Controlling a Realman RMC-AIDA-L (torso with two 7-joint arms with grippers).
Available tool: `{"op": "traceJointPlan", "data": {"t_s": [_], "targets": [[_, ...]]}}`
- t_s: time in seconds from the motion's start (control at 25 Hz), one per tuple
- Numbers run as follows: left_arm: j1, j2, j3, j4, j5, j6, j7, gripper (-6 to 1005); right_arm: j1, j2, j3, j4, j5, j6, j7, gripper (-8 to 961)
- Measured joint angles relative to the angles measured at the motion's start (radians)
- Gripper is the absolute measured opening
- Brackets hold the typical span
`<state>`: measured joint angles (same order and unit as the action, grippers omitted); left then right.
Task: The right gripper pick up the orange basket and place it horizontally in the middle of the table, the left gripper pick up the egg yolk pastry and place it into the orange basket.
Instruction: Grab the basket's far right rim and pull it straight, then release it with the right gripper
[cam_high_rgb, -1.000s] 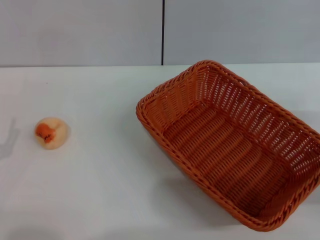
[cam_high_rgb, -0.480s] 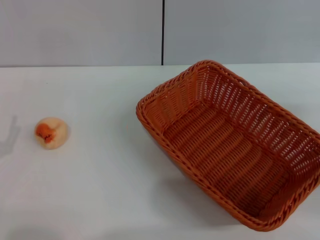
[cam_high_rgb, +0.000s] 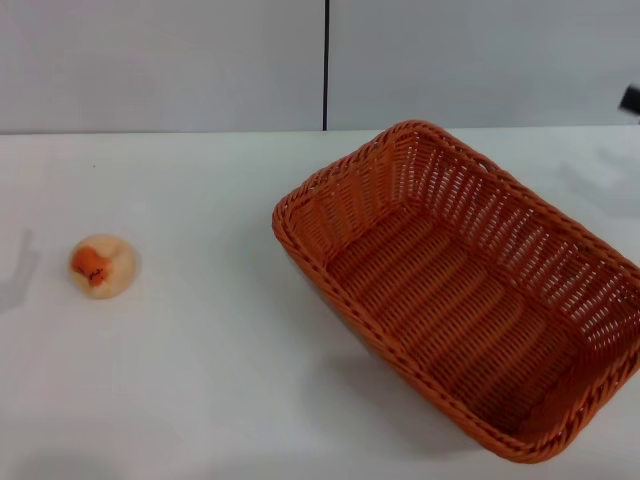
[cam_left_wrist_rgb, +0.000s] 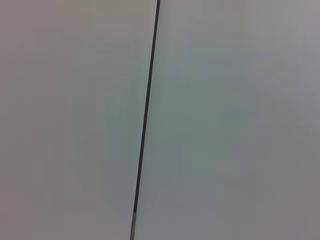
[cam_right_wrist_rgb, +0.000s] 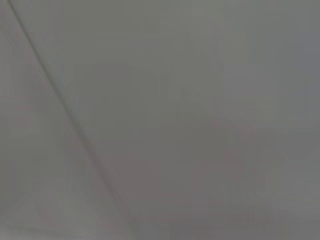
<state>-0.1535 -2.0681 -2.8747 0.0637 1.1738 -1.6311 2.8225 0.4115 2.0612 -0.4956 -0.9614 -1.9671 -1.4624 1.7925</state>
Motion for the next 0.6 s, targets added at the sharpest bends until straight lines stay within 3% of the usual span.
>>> {"op": "traceJointPlan", "data": {"t_s": [0.12,0.36,0.6], "targets": [[0.0,0.0,0.0,-0.006,-0.001,0.001,0.0,816,0.033,-0.015,-0.013,-0.082,-0.112,-0.087,0.137,742],[0.0,0.0,0.0,-0.01,0.002,0.003,0.0,816,0.177,-0.076,-0.011,-0.159,-0.376,-0.344,0.407,742],[0.006,0.0,0.0,-0.01,0.001,-0.001,0.0,818,0.239,-0.085,-0.032,-0.161,-0.518,-0.379,0.517,741]]}}
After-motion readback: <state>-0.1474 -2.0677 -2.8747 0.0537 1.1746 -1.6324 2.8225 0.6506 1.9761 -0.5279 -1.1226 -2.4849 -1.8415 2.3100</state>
